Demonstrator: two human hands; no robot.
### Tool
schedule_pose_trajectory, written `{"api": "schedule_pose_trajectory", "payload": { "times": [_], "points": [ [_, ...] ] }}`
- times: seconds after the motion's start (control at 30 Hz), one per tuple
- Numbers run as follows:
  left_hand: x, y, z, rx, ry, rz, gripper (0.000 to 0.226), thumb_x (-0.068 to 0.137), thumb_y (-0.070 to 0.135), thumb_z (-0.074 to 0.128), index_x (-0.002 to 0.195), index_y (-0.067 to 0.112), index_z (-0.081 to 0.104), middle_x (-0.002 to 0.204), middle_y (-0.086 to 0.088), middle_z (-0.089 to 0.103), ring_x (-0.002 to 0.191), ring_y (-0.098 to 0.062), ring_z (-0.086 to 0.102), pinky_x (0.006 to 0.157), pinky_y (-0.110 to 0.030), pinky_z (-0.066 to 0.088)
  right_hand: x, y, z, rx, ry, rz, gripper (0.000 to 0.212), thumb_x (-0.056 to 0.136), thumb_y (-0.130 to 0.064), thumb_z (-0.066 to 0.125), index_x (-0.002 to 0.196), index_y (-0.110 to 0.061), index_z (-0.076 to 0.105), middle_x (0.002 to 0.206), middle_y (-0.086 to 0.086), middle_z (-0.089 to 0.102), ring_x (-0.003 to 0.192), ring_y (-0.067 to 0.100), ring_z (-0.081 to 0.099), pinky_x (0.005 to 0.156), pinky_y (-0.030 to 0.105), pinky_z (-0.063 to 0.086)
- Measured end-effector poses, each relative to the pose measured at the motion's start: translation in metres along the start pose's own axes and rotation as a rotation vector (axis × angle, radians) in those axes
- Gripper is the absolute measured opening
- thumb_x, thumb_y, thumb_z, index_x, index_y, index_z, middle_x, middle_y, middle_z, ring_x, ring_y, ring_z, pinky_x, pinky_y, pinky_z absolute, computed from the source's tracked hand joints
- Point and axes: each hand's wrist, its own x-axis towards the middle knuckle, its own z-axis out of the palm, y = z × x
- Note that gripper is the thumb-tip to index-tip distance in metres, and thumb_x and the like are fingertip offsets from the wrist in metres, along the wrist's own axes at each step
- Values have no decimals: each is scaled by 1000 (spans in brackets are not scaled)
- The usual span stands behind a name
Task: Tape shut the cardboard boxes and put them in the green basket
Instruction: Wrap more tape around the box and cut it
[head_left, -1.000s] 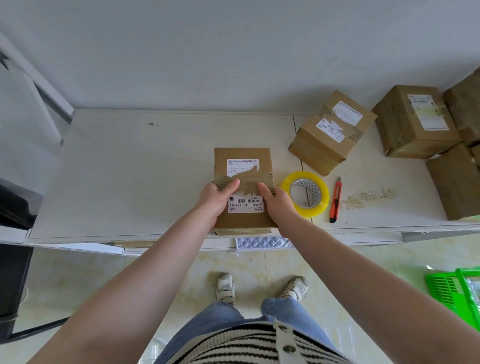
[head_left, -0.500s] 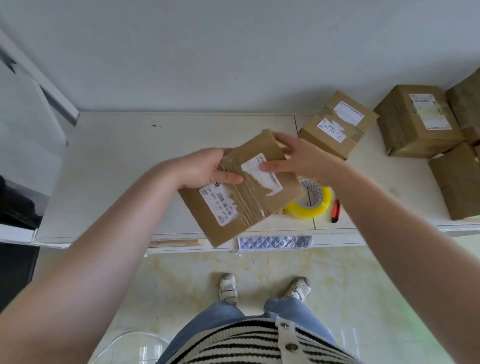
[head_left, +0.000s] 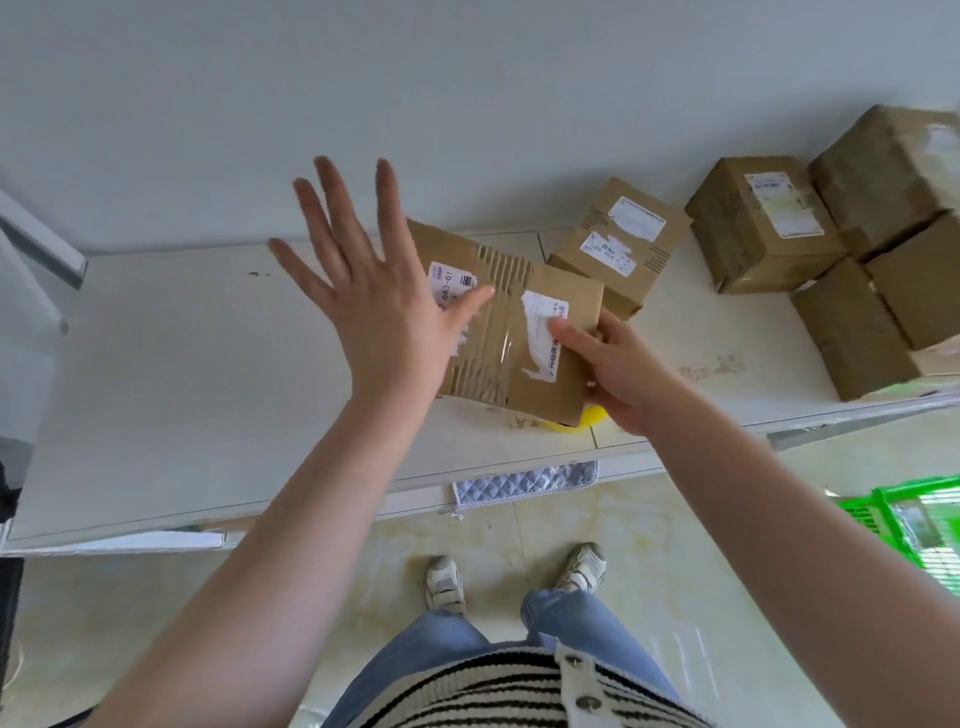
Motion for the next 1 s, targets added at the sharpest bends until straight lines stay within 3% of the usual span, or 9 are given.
{"api": "schedule_pose_trajectory", "payload": {
  "times": [0.1, 0.2, 0.27, 0.33, 0.47, 0.6, 0.77, 0.87, 1.0],
  "points": [
    [-20, 3, 4, -407, 28, -215, 125, 66, 74, 68, 156, 12, 6, 162, -19, 5, 150, -34, 3, 116, -58, 5, -15, 2, -8, 170, 173, 20, 37, 89, -34, 68, 124, -26, 58, 108, -3, 72, 89, 14, 71, 66, 35, 59],
    [-38, 26, 15, -964, -388, -536, 129, 70, 59, 76, 155, 18, -11, 163, -10, 4, 149, -19, 8, 121, -45, 11, -30, 9, -12, 334, 325, -2, 40, 90, -32, 67, 128, -26, 55, 112, -3, 70, 94, 16, 69, 68, 37, 59],
    [-47, 51, 22, -1204, -628, -683, 125, 72, 46, 80, 154, 30, -13, 158, 1, 28, 135, -9, 37, 112, -32, 25, -40, 16, -8, 399, 364, -29, 40, 90, -30, 68, 127, -28, 54, 112, 0, 70, 97, 19, 69, 70, 38, 60],
    [-53, 68, 35, -1332, -605, -716, 113, 76, 32, 82, 153, 32, -1, 140, 7, 53, 114, -2, 59, 104, -32, 42, -49, 24, -4, 442, 384, -38, 40, 89, -28, 71, 124, -29, 52, 111, 2, 70, 97, 21, 71, 74, 41, 61],
    [-50, 80, 48, -1345, -556, -638, 89, 84, 17, 76, 150, 29, 17, 126, 6, 64, 102, -2, 66, 100, -38, 52, -68, 31, -31, 349, 382, -6, 55, 85, -28, 74, 132, -20, 46, 125, 6, 64, 105, 19, 67, 89, 38, 56],
    [-50, 105, 49, -1261, -675, -440, 83, 83, 14, 76, 148, 22, 25, 122, 8, 66, 105, -3, 66, 98, -32, 51, -85, 13, -89, 30, 448, -81, 95, 68, -55, 74, 149, -22, 34, 145, -2, 46, 128, 14, 48, 103, 34, 42],
    [-77, 178, 56, -1183, -877, -230, 62, 79, 24, 80, 133, 19, 50, 115, 6, 71, 107, -12, 67, 99, -43, 51, -111, 16, -148, 58, 363, -138, 35, 86, -37, 71, 113, -16, 65, 101, 4, 75, 92, 22, 73, 87, 46, 58],
    [-100, 232, 61, -1092, -884, -153, 68, 71, 44, 80, 131, 22, 54, 113, 9, 71, 106, -8, 66, 100, -40, 50, -133, 36, -190, 164, 451, -142, 27, 86, -37, 69, 105, -18, 68, 97, 3, 76, 90, 21, 73, 85, 47, 58],
    [-141, 313, 78, -1002, -831, 40, 65, 79, 42, 78, 132, 19, 48, 106, 19, 67, 93, 14, 61, 82, -7, 46, -163, 66, -255, 308, 608, -142, 23, 93, -31, 63, 111, -17, 66, 103, 4, 75, 96, 22, 72, 89, 47, 56]
  ]
}}
